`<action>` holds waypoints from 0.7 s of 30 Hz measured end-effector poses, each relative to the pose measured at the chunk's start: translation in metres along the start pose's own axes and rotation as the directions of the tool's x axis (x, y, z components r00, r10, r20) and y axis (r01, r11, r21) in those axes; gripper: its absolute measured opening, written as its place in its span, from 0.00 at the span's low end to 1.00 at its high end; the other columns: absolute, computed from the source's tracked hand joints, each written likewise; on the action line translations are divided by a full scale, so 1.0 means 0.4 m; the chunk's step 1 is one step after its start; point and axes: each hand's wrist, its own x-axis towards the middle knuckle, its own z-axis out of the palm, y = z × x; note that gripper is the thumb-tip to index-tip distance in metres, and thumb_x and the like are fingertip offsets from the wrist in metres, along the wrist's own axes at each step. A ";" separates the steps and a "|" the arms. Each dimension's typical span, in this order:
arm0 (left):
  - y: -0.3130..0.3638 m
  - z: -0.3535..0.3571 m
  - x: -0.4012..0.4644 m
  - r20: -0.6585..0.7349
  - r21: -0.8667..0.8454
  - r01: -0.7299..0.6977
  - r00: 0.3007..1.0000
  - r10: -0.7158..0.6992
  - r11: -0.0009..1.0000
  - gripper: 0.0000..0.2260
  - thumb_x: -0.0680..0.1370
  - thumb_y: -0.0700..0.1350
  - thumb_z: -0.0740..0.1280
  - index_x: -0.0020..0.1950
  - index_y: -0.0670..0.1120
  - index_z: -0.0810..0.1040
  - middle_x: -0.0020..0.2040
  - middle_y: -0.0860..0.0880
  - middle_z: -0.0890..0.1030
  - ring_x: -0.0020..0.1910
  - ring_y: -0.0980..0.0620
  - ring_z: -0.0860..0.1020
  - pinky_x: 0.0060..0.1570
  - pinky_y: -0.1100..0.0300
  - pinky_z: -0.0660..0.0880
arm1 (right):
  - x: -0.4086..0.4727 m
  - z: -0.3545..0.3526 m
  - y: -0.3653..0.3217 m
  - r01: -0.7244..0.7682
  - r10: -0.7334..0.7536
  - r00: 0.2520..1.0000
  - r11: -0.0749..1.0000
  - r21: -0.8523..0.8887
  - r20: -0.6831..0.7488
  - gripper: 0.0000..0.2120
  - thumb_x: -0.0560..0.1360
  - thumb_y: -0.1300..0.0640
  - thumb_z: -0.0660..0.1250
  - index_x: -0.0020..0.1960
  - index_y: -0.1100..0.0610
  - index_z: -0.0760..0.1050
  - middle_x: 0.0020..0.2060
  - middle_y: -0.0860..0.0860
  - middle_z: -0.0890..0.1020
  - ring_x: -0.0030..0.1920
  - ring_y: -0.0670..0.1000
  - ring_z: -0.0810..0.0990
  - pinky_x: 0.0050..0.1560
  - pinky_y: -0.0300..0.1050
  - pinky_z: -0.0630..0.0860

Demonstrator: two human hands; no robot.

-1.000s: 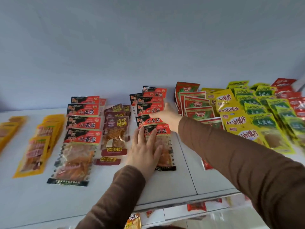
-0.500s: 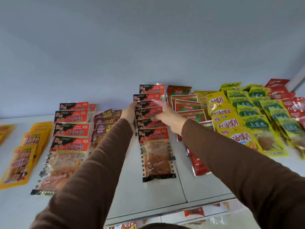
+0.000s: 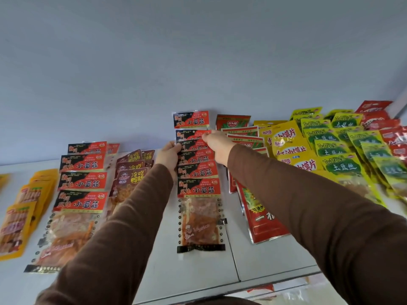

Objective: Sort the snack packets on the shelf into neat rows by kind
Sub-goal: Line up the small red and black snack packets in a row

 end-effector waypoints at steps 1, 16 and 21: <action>0.000 0.003 0.001 -0.004 0.021 -0.007 1.000 0.007 1.000 0.09 0.84 0.45 0.60 0.45 0.47 0.74 0.44 0.43 0.84 0.39 0.46 0.84 0.44 0.47 0.82 | -0.001 0.004 -0.003 0.003 -0.003 1.000 1.000 -0.001 -0.009 0.17 0.85 0.56 0.57 0.72 0.55 0.67 0.52 0.53 0.79 0.49 0.53 0.79 0.45 0.50 0.79; -0.158 -0.052 -0.238 0.161 0.220 -0.221 0.969 0.188 0.950 0.35 0.80 0.47 0.69 0.81 0.60 0.52 0.64 0.59 0.77 0.52 0.63 0.83 0.44 0.64 0.81 | 0.017 -0.010 -0.008 -0.131 0.131 0.991 0.991 0.015 0.035 0.07 0.83 0.58 0.61 0.53 0.60 0.75 0.54 0.59 0.82 0.49 0.57 0.83 0.52 0.53 0.80; -0.182 -0.005 -0.237 0.101 0.371 -0.277 0.961 0.259 0.886 0.36 0.81 0.39 0.65 0.82 0.55 0.48 0.72 0.51 0.71 0.69 0.49 0.74 0.69 0.43 0.72 | -0.003 -0.014 -0.029 -0.073 0.075 0.997 0.994 -0.075 0.025 0.15 0.83 0.58 0.59 0.66 0.64 0.72 0.63 0.63 0.77 0.64 0.60 0.77 0.65 0.56 0.74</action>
